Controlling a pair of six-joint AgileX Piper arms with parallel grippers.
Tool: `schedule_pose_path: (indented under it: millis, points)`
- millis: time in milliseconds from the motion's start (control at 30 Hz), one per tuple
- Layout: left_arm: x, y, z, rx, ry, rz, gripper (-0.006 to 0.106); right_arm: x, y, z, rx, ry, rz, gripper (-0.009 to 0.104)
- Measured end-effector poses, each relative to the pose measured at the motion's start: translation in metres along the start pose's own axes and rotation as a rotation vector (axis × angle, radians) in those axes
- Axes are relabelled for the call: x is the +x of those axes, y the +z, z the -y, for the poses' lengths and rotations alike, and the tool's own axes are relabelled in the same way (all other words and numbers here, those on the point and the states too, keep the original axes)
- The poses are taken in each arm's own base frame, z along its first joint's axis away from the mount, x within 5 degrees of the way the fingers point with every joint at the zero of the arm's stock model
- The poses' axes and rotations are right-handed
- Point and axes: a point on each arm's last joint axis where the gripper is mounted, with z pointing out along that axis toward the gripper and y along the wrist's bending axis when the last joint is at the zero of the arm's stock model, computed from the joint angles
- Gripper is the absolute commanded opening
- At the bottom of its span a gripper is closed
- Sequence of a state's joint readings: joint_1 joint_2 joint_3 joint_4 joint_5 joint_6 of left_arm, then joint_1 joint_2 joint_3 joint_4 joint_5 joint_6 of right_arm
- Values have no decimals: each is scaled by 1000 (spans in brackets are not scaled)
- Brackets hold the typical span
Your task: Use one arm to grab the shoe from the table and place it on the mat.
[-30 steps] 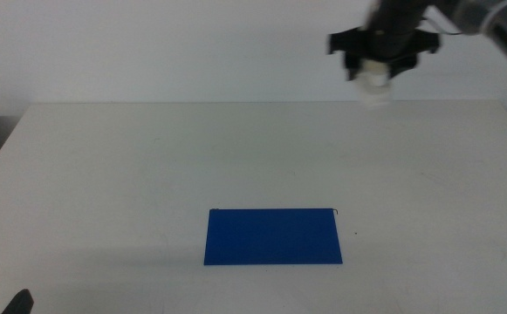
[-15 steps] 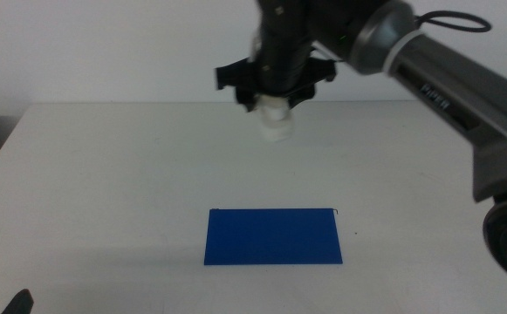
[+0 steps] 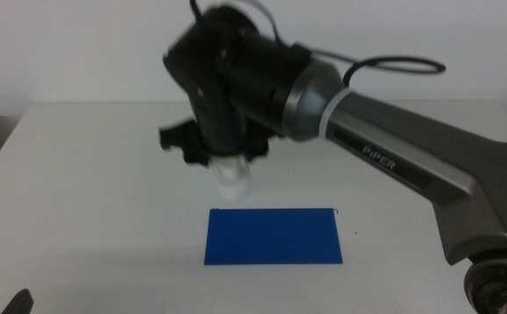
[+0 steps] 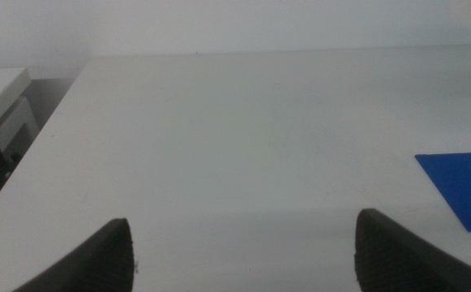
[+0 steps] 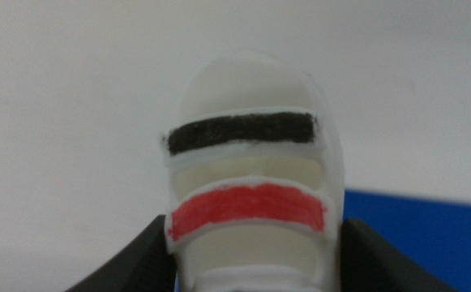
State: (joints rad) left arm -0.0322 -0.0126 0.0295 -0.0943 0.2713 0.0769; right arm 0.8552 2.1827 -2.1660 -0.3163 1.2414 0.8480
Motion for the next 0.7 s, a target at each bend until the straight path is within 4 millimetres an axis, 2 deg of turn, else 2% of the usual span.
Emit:
schedule_pose_path:
  millis: [167, 333, 567, 700]
  points:
    - [0, 0, 0, 0, 0, 0, 94, 19, 31, 12, 106, 36, -66, -4]
    - [0, 0, 0, 0, 0, 0, 94, 30, 49, 22, 162, 75, -109, -4]
    - [0, 0, 0, 0, 0, 0, 94, 27, 55, 29, 156, 104, -121, -4]
    - [0, 0, 0, 0, 0, 0, 94, 27, 56, 29, 149, 61, -123, -4]
